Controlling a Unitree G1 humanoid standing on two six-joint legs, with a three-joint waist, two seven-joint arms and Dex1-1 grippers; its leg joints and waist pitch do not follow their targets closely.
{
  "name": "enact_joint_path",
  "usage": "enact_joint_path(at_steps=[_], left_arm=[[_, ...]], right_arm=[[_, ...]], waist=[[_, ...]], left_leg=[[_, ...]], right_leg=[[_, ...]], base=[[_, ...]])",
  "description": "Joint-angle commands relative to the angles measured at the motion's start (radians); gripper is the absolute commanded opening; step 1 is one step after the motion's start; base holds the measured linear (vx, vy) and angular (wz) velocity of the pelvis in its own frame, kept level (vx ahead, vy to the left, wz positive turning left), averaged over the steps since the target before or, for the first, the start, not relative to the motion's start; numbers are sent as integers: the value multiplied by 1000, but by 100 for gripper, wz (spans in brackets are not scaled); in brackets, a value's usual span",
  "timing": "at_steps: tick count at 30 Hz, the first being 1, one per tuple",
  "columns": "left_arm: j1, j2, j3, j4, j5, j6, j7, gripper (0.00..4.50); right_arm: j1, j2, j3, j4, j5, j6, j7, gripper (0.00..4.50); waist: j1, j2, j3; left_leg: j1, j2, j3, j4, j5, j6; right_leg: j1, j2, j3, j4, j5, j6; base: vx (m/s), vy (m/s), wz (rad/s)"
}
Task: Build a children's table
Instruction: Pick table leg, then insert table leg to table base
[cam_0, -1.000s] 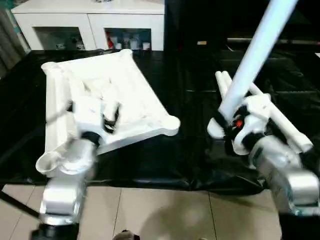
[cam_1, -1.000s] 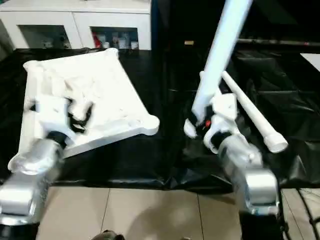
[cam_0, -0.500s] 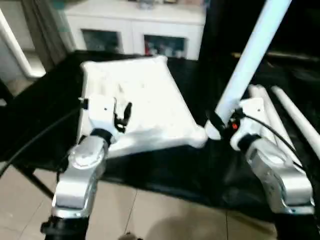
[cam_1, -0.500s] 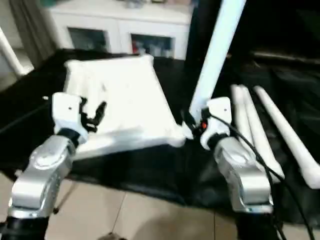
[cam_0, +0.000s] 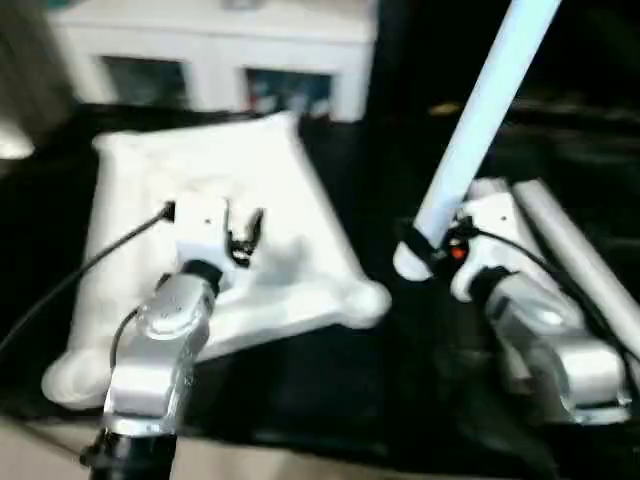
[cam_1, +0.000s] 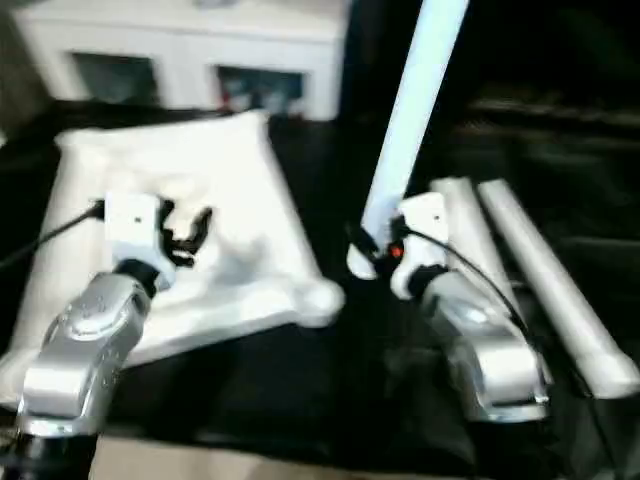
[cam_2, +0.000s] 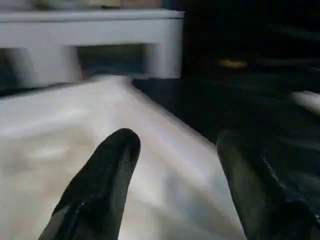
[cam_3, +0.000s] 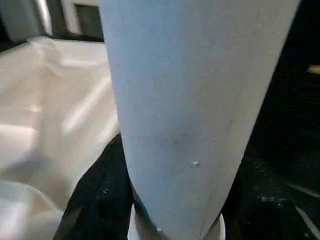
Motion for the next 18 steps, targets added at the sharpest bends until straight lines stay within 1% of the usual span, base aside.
enact_joint_path(at_steps=[1, 2, 3, 4, 5, 6, 7, 8, 9, 10, 11, 12, 13, 14, 15, 16, 17, 18], left_arm=[[27, 82, -16, -38, -17, -23, -107, 300], [38, 133, -42, -37, -11, -54, -173, 317], [38, 133, -42, -37, -11, -54, -173, 317], [38, 161, -49, -30, -21, -58, -221, 334], [36, 187, -54, -24, -41, -50, -276, 337], [32, 213, -62, -17, -49, -43, -320, 337], [23, 240, -73, -5, -55, -35, -365, 345], [1, 275, -88, 25, -64, -23, -434, 362], [1, 275, -88, 25, -64, -23, -434, 362], [-18, 293, -94, 52, -74, -17, -474, 378], [-25, 297, -95, 63, -78, -13, -487, 381], [-51, 314, -106, 99, -84, -10, -524, 381], [-54, 316, -108, 105, -84, -11, -528, 389], [-117, 337, -131, 193, -67, -15, -571, 399], [-140, 342, -139, 226, -56, -18, -581, 410], [-157, 341, -142, 249, -50, -22, -588, 417], [-221, 335, -150, 332, -33, -20, -608, 421], [-258, 331, -155, 380, -25, -16, -619, 428]], right_arm=[[-17, 16, 12, -10, 16, -10, 20, 193], [-23, 17, 13, -7, 15, -5, 22, 193], [-23, 17, 13, -7, 15, -5, 22, 193], [-26, 18, 14, -1, 19, 3, 23, 193], [-31, 16, 17, 5, 22, 6, 28, 193], [-35, 15, 18, 10, 31, 14, 38, 193], [-41, 12, 17, 14, 43, 23, 51, 193], [-53, 0, 22, 24, 52, 19, 79, 193], [-53, 0, 22, 24, 52, 19, 79, 193], [-63, -8, 26, 32, 56, 15, 100, 193], [-67, -11, 26, 35, 59, 14, 109, 193], [-77, -16, 25, 44, 64, 17, 128, 193], [-78, -16, 25, 45, 65, 17, 130, 193], [-94, -33, 31, 59, 70, 21, 169, 193], [-99, -41, 34, 63, 70, 20, 181, 193], [-102, -45, 36, 65, 70, 20, 187, 193], [-112, -56, 39, 76, 68, 15, 203, 193], [-118, -61, 39, 83, 69, 12, 207, 193]], waist=[[29, -15, -53], [24, -2, -55], [25, 6, -54], [23, 13, -51], [25, 16, -44], [27, 21, -37], [28, 21, -32], [31, 28, -18], [32, 28, -14], [33, 28, -14], [36, 34, -14], [39, 38, -15], [37, 32, -14], [41, 34, -15], [44, 31, -18], [43, 30, -19], [42, 30, -16], [45, 32, -19]], left_leg=[[-31, 25, 3, -70, 225, -78], [-24, 37, 4, -79, 199, -89], [-19, 47, 3, -85, 161, -91], [-15, 56, 5, -92, 125, -105], [-4, 74, 7, -109, 33, -132], [8, 86, 13, -120, -60, -145], [13, 91, 15, -125, -112, -148], [25, 97, 26, -136, -280, -158], [32, 99, 29, -138, -329, -165], [35, 101, 29, -139, -369, -175], [35, 101, 29, -140, -372, -178], [34, 100, 30, -140, -369, -180], [30, 98, 31, -142, -366, -178], [25, 96, 31, -143, -351, -175], [25, 94, 31, -142, -336, -173], [19, 94, 31, -143, -319, -172], [10, 95, 30, -146, -298, -174], [20, 92, 34, -139, -295, -173]], right_leg=[[101, -57, 23, -91, 577, 74], [98, -40, 17, -90, 556, 64], [96, -38, 17, -91, 492, 45], [93, -29, 16, -94, 408, 11], [87, -22, 10, -108, 198, -59], [76, -24, 10, -118, 20, -129], [70, -24, 10, -123, -60, -156], [48, -24, 11, -142, -306, -165], [40, -25, 11, -149, -368, -158], [39, -32, 11, -158, -430, -144], [38, -34, 13, -160, -444, -139], [35, -36, 15, -163, -460, -127], [37, -35, 15, -167, -472, -119], [40, -37, 17, -168, -487, -105], [40, -38, 17, -169, -504, -91], [45, -40, 17, -168, -503, -89], [49, -42, 15, -169, -510, -85], [40, -41, 17, -175, -533, -75]], base=[[13, -98, -13], [-27, -63, -2], [-27, -63, -2], [-61, -20, -3], [-75, 17, 4], [-75, 17, 4], [-89, 29, 9], [-108, 27, 9], [-108, 27, 9], [-100, 22, 8], [-87, 16, 7], [-87, 16, 7], [-76, 9, 2], [-69, 3, -1], [-69, 3, -1], [-65, 1, -6], [-53, -1, -5], [-53, -1, -5]])
